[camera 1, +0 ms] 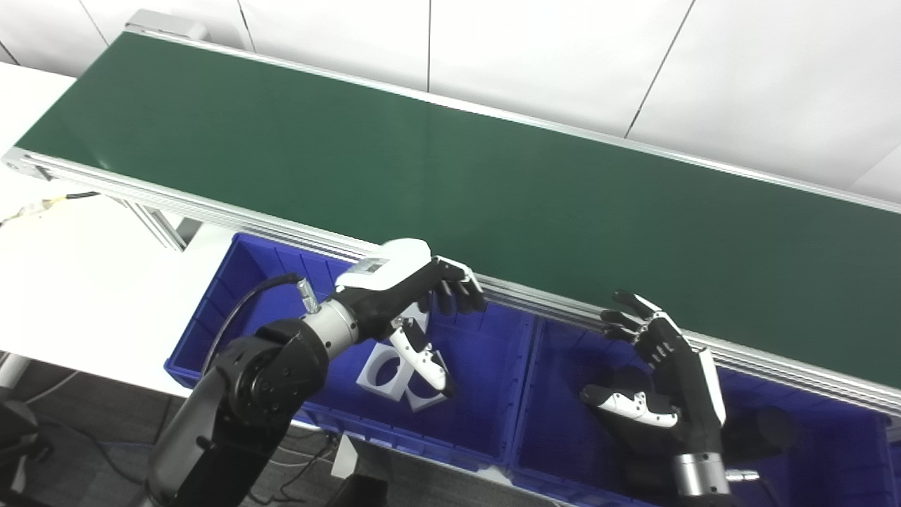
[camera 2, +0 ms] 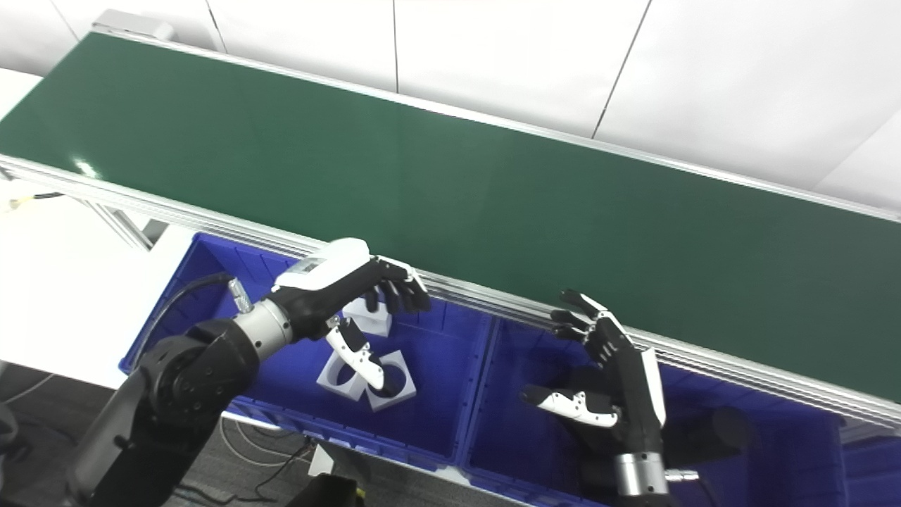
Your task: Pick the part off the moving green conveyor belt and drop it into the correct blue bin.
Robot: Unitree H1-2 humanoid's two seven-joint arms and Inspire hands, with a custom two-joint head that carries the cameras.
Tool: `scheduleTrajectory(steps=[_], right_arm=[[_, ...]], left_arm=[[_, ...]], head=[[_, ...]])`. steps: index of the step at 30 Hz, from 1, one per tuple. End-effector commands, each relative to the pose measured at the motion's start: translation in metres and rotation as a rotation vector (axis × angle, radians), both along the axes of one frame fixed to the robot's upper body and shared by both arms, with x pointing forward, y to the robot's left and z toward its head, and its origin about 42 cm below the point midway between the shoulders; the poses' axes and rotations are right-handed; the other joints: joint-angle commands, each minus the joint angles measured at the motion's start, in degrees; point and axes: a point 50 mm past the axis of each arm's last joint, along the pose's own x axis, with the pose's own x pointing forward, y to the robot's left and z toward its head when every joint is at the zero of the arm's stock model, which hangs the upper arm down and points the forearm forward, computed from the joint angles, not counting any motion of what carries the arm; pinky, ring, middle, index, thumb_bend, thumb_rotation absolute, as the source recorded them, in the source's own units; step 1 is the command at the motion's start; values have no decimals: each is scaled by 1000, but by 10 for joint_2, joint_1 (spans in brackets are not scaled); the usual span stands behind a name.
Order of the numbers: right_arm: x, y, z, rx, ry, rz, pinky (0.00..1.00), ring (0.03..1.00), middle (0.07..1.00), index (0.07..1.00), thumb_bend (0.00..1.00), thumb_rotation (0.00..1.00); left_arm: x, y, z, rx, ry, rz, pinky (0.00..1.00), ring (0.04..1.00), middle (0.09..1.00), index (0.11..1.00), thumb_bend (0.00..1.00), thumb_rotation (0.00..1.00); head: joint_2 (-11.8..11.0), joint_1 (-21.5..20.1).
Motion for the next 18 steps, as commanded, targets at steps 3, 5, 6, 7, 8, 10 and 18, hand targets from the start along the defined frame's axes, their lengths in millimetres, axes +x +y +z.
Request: scheduleTrajectory(steps=[3,5,6,7,8,10,18], right_arm=[[3,3,7,-3,-54,8,655,743,852,770,982,253],[3,4,6,-8,-51,9,655,744,854,772,980,258],[3,4,5,-12,-49,10,655,744,854,772,980,258],[3,5,5,-15,-47,11,653,744,856,774,980,266],[3,6,4,-16,-44,11,652,745,858,776,980,270],[2,10,2,-18,-39,11,654,746,859,775,987,273],[1,42,-5,-17,-25,24,686,775,875,787,997,297]], left_arm=[[-6,-3,14,-143,3,16,512,582,621,640,1000,175],[-9,-5,13,-197,25,18,529,593,631,649,1000,167],[-9,-6,11,-221,29,18,531,593,631,649,1000,167],[-9,-6,9,-238,31,19,538,600,640,654,1000,176],[-9,-7,4,-258,30,18,542,603,644,657,1000,181],[-10,-7,-5,-290,28,20,552,619,662,668,1000,199],[-9,3,-55,-357,-23,61,616,693,717,701,1000,196]], head=[[-5,-9],[-9,-18],[-13,-26],[-13,-26],[-18,-41],[-23,-63],[-49,-240]])
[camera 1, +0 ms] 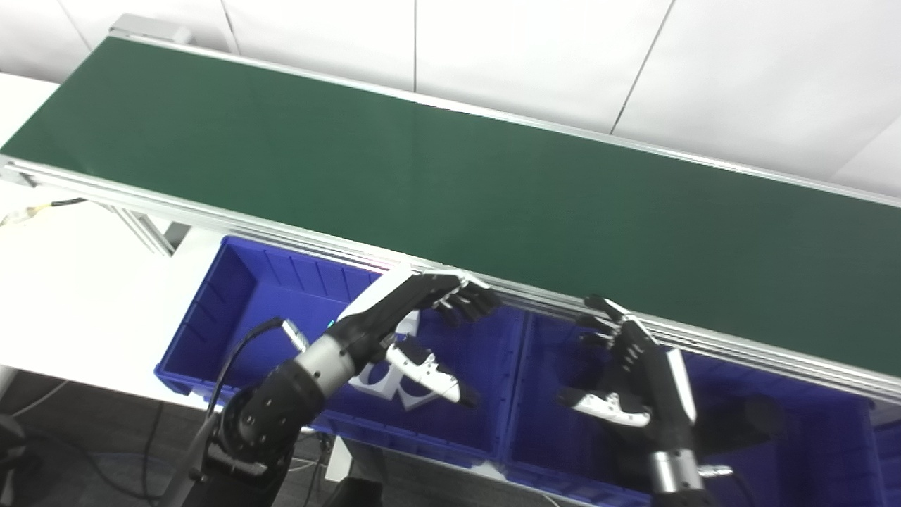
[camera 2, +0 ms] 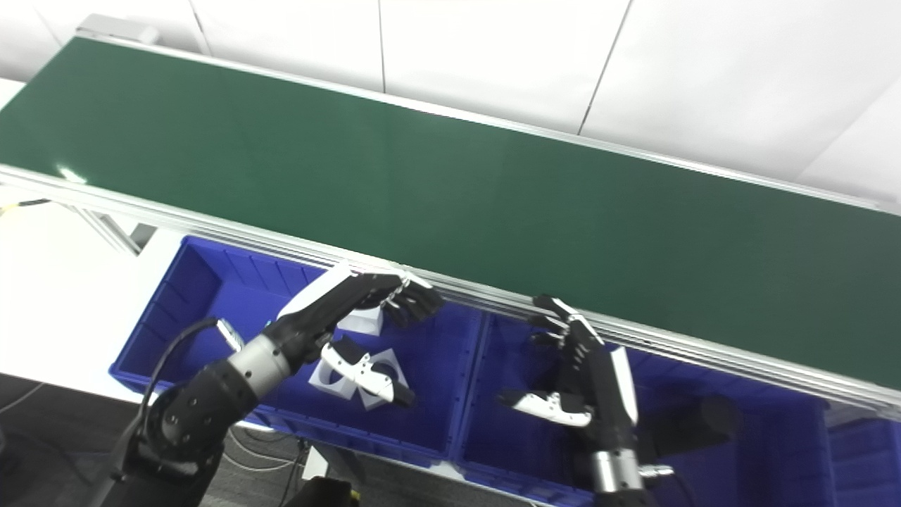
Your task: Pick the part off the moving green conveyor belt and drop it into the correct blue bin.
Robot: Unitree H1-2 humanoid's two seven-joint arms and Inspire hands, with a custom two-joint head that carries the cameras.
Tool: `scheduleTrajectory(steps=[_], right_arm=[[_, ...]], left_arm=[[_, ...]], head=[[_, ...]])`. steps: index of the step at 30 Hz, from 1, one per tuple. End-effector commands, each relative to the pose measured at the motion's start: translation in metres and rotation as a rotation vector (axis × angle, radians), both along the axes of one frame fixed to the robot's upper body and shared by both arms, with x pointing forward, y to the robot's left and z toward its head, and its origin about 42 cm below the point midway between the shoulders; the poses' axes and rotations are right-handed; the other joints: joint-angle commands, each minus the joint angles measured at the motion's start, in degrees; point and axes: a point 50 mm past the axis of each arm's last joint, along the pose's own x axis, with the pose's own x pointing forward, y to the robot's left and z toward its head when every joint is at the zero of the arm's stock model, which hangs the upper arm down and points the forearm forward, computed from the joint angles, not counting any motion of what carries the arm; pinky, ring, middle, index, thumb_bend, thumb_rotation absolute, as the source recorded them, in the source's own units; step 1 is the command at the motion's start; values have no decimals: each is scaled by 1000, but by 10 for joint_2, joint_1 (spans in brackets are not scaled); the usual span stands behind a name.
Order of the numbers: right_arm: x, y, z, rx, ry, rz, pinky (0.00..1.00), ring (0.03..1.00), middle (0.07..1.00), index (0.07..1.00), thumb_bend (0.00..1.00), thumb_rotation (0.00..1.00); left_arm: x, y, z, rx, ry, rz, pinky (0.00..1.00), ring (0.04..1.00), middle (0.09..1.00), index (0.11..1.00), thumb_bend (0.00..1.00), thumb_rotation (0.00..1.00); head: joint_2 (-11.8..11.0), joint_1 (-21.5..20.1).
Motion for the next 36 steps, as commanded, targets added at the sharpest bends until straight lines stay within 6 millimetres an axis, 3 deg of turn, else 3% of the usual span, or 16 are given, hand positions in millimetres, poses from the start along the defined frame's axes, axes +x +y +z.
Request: scheduleTrajectory(steps=[1,5,13,26,36], right_arm=[[6,14,6,3,-57,5,682,775,877,787,993,298],[10,36,4,0,-54,-3,666,757,868,780,999,285],[16,53,4,-15,-71,-7,617,717,851,779,995,282],[13,45,3,-22,-71,-7,629,725,854,784,990,301],[1,24,3,-26,-63,-70,645,744,837,777,991,299]], left_arm=[[7,7,3,-37,-104,14,616,700,722,702,1000,197],[15,19,-17,-40,-114,26,598,719,738,705,1000,238],[26,31,-32,-39,-150,16,656,716,726,691,996,202],[27,26,-47,-68,-186,31,640,719,743,710,1000,132],[27,0,-51,-105,-177,26,684,756,779,753,997,132]], head=[[-7,-53],[-15,-110],[-15,-134],[-16,-110],[-13,-81]])
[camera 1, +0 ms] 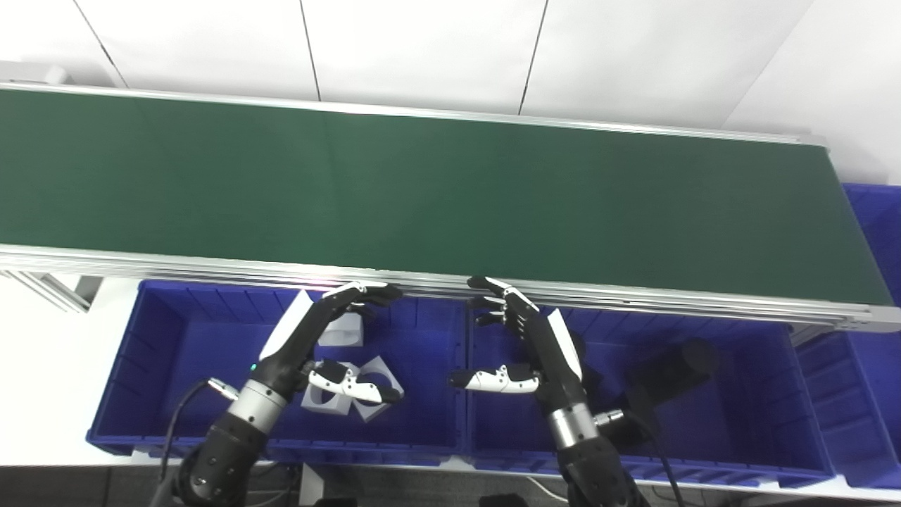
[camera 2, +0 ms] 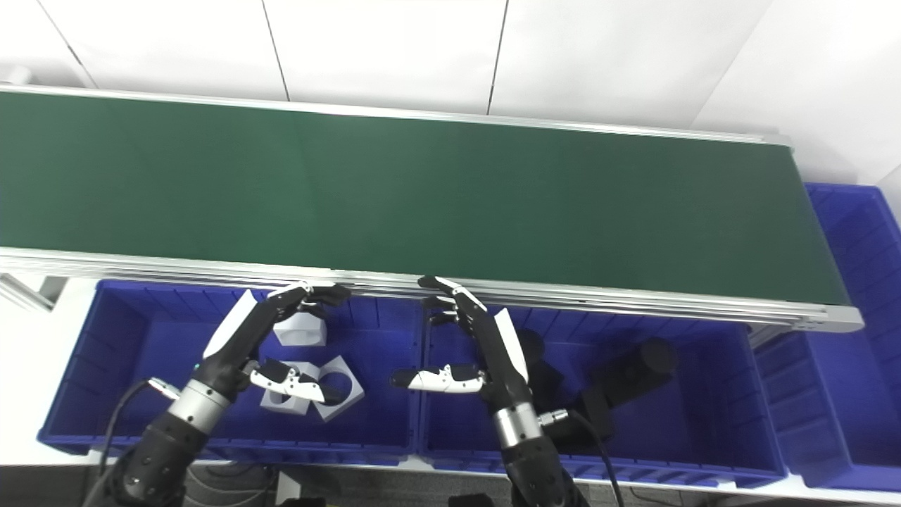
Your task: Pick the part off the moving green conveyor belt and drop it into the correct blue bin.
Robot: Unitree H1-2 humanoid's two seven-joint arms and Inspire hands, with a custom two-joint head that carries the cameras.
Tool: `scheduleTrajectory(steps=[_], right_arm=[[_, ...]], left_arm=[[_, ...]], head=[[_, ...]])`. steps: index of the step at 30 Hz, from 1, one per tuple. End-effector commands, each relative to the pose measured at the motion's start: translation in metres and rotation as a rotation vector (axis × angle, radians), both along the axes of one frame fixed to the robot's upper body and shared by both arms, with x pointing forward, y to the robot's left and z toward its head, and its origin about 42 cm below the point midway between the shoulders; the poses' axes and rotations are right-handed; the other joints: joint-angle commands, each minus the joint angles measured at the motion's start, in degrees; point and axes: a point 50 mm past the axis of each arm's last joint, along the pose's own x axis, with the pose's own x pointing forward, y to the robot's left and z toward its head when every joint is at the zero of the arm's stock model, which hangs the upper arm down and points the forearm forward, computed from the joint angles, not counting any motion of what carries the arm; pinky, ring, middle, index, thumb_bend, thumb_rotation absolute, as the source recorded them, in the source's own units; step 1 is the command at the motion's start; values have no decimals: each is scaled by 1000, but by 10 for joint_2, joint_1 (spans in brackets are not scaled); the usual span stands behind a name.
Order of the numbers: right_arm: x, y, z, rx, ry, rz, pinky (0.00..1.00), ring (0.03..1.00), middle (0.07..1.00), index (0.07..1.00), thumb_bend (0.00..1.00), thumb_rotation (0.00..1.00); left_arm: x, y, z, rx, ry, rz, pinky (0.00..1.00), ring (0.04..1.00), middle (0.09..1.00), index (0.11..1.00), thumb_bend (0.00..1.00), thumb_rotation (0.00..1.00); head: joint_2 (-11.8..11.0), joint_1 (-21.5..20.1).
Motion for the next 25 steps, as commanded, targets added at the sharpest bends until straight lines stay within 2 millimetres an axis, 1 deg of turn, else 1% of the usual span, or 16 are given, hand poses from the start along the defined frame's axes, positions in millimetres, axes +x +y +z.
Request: scheduleTrajectory(steps=[1,5,8,10,14,18,22,25], right_arm=[[1,-8,12,22,-67,-29,647,744,838,777,985,297],[-5,-20,12,30,-61,-66,650,743,841,773,974,286],[-8,-27,12,37,-56,-81,655,739,842,768,957,256],[-10,-30,12,37,-53,-82,652,732,840,768,956,256],[-15,-34,11,31,-47,-85,655,731,840,769,968,277],[-18,-38,11,30,-45,-97,654,736,840,766,973,277],[-21,-41,11,33,-41,-99,651,733,832,763,983,279],[-23,-42,11,31,-36,-91,654,736,834,765,984,284]], left_arm=[[10,-8,13,-23,-79,-3,686,757,779,754,999,134],[13,-17,13,-46,-70,-10,693,762,781,752,1000,130],[13,-22,14,-48,-71,-12,698,764,780,748,1000,136],[13,-24,14,-52,-66,-11,700,766,780,747,1000,136],[14,-29,15,-61,-56,-4,710,772,783,751,1000,133],[15,-34,16,-68,-55,-3,710,775,785,756,1000,133],[16,-37,18,-74,-55,-8,715,777,790,761,1000,160],[17,-39,19,-98,-49,-11,727,785,800,769,1000,148]], head=[[1,4],[1,8],[2,12],[3,18],[4,23],[3,31],[5,43],[8,49]])
